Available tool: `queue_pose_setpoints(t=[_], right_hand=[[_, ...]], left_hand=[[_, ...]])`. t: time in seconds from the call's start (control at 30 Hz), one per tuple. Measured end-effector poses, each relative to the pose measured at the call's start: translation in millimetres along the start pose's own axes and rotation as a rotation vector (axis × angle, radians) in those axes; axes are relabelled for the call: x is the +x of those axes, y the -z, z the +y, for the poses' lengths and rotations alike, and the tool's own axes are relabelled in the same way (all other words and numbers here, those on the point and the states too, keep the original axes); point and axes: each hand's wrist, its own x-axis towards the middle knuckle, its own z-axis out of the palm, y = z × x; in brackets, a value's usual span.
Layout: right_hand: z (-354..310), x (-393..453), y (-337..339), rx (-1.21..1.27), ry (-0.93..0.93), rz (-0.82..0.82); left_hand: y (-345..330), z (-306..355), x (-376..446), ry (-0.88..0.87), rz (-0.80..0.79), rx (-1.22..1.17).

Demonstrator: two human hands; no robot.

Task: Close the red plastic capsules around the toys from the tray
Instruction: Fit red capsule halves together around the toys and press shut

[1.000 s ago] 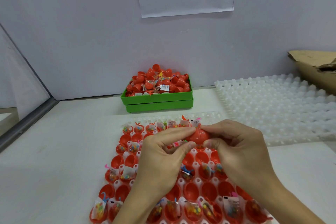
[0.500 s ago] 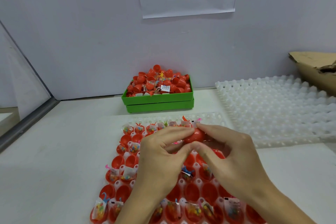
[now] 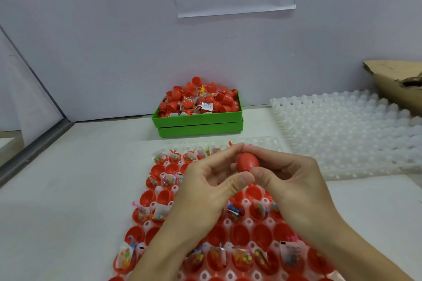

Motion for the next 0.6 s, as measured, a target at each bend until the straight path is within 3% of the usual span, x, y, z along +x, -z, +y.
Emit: queue_pose_setpoints(t=[0.13, 0.37, 0.6], right_hand=[[-1, -1, 1, 0.034, 0.039, -0.063], [5, -3, -3, 0.013, 0.082, -0.056], [10, 0, 1, 0.071, 0.037, -0.094]], left_hand=[[-2, -2, 0, 0.053, 0.005, -0.201], [-7, -1, -2, 0.023, 0.156, -0.093], [-6, -3, -1, 0.019, 0.151, -0.067]])
